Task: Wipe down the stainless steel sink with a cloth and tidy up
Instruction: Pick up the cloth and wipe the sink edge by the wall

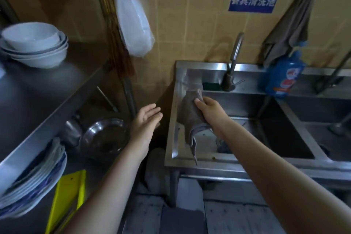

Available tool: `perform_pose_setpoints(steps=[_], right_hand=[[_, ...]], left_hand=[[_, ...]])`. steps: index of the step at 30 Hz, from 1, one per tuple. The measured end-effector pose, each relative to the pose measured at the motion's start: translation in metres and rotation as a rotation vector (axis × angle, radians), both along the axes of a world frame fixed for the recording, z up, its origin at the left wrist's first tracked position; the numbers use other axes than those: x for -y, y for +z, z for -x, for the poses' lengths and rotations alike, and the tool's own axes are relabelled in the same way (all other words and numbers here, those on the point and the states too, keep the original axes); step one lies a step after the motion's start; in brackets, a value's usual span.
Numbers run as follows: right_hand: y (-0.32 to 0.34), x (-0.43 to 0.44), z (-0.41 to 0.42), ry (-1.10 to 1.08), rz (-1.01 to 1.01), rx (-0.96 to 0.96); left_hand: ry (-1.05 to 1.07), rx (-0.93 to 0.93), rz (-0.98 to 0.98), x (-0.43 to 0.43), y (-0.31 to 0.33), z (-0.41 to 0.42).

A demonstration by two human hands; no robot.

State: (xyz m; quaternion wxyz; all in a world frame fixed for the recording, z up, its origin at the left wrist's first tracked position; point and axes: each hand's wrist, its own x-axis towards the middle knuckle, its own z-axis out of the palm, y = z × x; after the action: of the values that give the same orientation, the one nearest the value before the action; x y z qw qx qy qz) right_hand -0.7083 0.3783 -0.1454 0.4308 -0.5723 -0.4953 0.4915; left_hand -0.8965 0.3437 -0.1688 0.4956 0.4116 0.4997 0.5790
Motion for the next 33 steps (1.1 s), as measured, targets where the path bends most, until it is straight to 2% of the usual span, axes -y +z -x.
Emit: perform_pose_setpoints(steps=[3,9,13,16,18,24,29,33], right_hand=[[-0.006,0.014,-0.006,-0.046,-0.006,0.022],[-0.033,0.045,0.004,-0.037,-0.001,-0.124],[-0.051,0.045,0.017,0.017,0.031,-0.307],[-0.071,0.035,0.022,-0.035,0.082,-0.355],[-0.090,0.029,0.021,-0.090,0.143,-0.286],[-0.137,0.017,0.000,-0.234,0.231,0.215],[-0.151,0.017,-0.010,-0.274,0.303,0.353],[-0.150,0.020,-0.010,-0.311,0.307,0.355]], left_hand=[[0.007,-0.032,0.026,0.010,-0.013,-0.006],[0.003,-0.095,0.105,0.030,-0.052,-0.012],[0.008,-0.108,0.142,0.026,-0.076,-0.008],[0.010,-0.130,0.153,0.014,-0.086,-0.002],[-0.009,-0.138,0.163,0.007,-0.093,0.001],[-0.098,-0.226,0.231,-0.018,-0.119,0.004],[-0.126,-0.339,0.284,-0.033,-0.141,-0.002],[-0.097,-0.320,0.364,-0.042,-0.153,-0.011]])
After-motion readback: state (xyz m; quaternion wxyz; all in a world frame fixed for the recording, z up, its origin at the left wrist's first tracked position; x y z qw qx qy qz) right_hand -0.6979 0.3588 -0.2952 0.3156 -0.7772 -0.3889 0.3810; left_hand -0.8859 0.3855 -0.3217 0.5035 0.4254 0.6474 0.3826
